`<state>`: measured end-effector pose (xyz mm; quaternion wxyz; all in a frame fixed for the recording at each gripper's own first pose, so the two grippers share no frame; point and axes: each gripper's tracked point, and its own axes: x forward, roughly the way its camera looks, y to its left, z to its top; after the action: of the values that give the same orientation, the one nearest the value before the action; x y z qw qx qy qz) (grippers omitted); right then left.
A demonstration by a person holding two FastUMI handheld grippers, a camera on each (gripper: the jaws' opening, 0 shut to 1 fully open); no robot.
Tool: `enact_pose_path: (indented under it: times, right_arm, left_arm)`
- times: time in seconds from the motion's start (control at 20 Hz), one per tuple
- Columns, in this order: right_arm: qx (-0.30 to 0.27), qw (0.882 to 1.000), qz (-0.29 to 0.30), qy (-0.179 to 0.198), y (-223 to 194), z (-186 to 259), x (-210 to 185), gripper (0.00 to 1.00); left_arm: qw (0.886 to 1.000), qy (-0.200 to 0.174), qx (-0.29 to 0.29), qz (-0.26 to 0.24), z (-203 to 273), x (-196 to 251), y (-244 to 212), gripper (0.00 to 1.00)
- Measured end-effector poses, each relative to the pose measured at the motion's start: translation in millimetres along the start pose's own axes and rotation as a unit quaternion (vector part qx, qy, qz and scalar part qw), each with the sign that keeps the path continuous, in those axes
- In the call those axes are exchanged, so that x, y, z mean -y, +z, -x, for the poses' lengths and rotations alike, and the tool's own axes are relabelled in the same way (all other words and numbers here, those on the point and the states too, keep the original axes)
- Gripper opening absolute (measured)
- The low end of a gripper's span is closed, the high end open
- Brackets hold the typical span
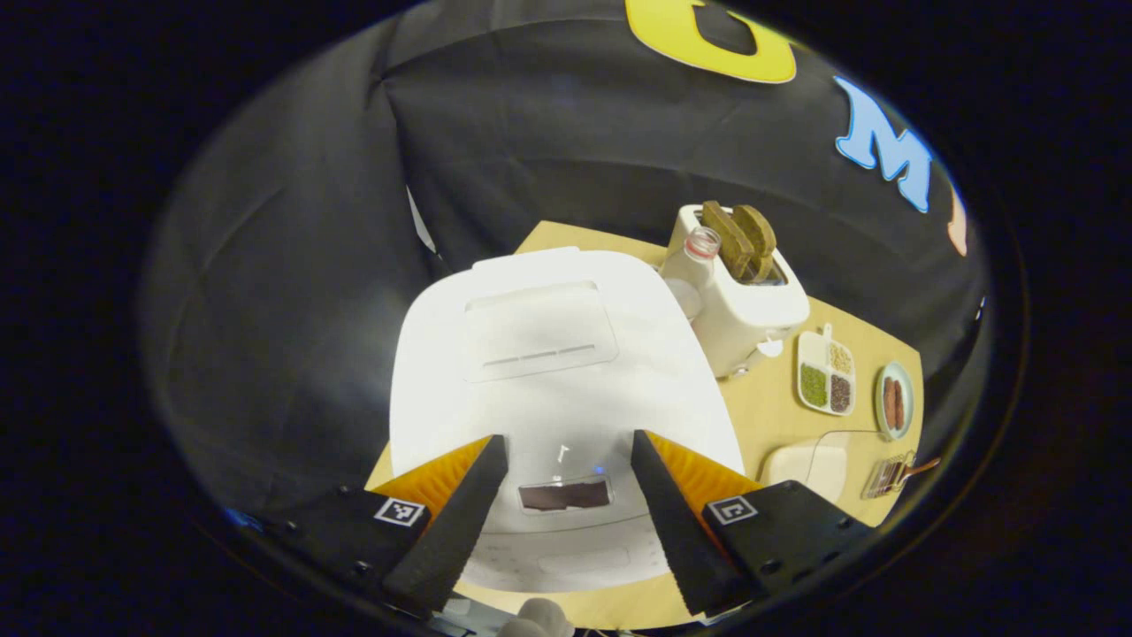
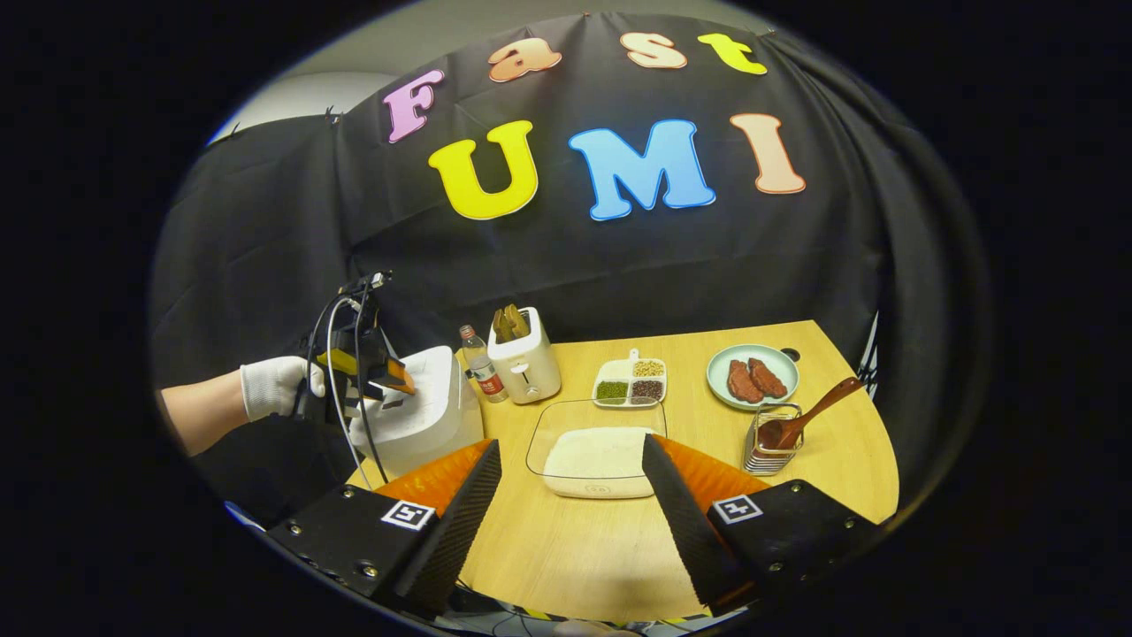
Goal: Close the left gripper, press the button to open the rice cooker; take a wooden spoon from the chopstick holder with the right hand, scoop a spoonful of rice and pour it into the rice cooker, then put the wooden spoon back into the chopstick holder.
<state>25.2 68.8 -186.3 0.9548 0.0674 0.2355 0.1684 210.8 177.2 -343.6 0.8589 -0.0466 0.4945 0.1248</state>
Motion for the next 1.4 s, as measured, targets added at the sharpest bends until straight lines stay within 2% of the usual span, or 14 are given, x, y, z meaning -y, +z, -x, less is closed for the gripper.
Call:
enact_pose_path:
  times: [0.1, 0.2, 0.4, 0.45, 0.55, 0.6, 0.65, 0.75, 0.8, 0.95, 1.1, 1.3, 1.35, 1.4]
  right_arm:
    - [0.006, 1.000, 0.011, -0.004, 3.2, 0.8, 0.5, 0.98]
    - [0.013, 1.000, 0.026, -0.010, 6.8, 0.7, 1.1, 0.98]
    - [0.039, 0.998, 0.047, -0.022, 23.5, 6.0, 1.8, 0.98]
    - [0.048, 0.998, 0.046, -0.022, 28.6, 7.3, 0.6, 0.98]
    - [0.066, 0.997, 0.041, -0.030, 41.0, 12.8, 2.7, 0.98]
    - [0.075, 0.996, 0.038, -0.034, 47.4, 15.3, 3.8, 0.98]
    - [0.084, 0.995, 0.036, -0.038, 51.9, 17.6, 5.0, 0.98]
    - [0.102, 0.993, 0.035, -0.048, 64.2, 22.8, 9.0, 0.98]
    - [0.107, 0.992, 0.033, -0.050, 68.9, 25.0, 9.9, 0.98]
    - [0.124, 0.990, 0.031, -0.061, 81.1, 32.1, 14.3, 0.98]
    - [0.138, 0.988, 0.027, -0.070, 90.4, 39.2, 17.6, 0.98]
    - [0.145, 0.986, 0.026, -0.078, 93.6, 45.0, 20.1, 0.98]
    - [0.147, 0.986, 0.024, -0.080, 94.6, 45.9, 20.1, 0.98]
    - [0.146, 0.986, 0.024, -0.081, 94.5, 46.9, 20.0, 0.98]
  left_arm:
    - [0.998, 0.015, 0.051, -0.019, 17.3, -1.6, 24.3, 0.98]
    - [0.992, 0.020, 0.125, -0.030, 56.7, -5.9, 55.8, 0.99]
    - [0.963, 0.012, 0.268, -0.033, 155.0, 10.0, 92.5, 0.99]
    - [0.956, 0.001, 0.291, -0.030, 179.0, 15.2, 92.3, 0.96]
    - [0.944, -0.023, 0.330, -0.020, 223.0, 25.8, 90.8, 1.00]
    - [0.936, -0.031, 0.351, -0.018, 244.0, 28.1, 89.3, 0.96]
    - [0.928, -0.038, 0.370, -0.018, 266.7, 30.5, 86.3, 0.97]
    - [0.916, -0.052, 0.397, -0.019, 305.7, 36.5, 76.0, 0.96]
    - [0.912, -0.060, 0.405, -0.019, 321.8, 39.6, 68.2, 0.98]
    - [0.901, -0.082, 0.426, -0.018, 351.9, 54.9, 40.7, 0.97]
    - [0.892, -0.094, 0.440, -0.029, 370.5, 64.6, 11.5, 1.00]
    - [0.887, -0.102, 0.448, -0.042, 393.3, 71.0, -12.8, 1.00]
    - [0.885, -0.106, 0.452, -0.047, 397.5, 73.3, -14.8, 0.96]
    - [0.885, -0.108, 0.451, -0.048, 399.0, 76.7, -19.1, 1.00]
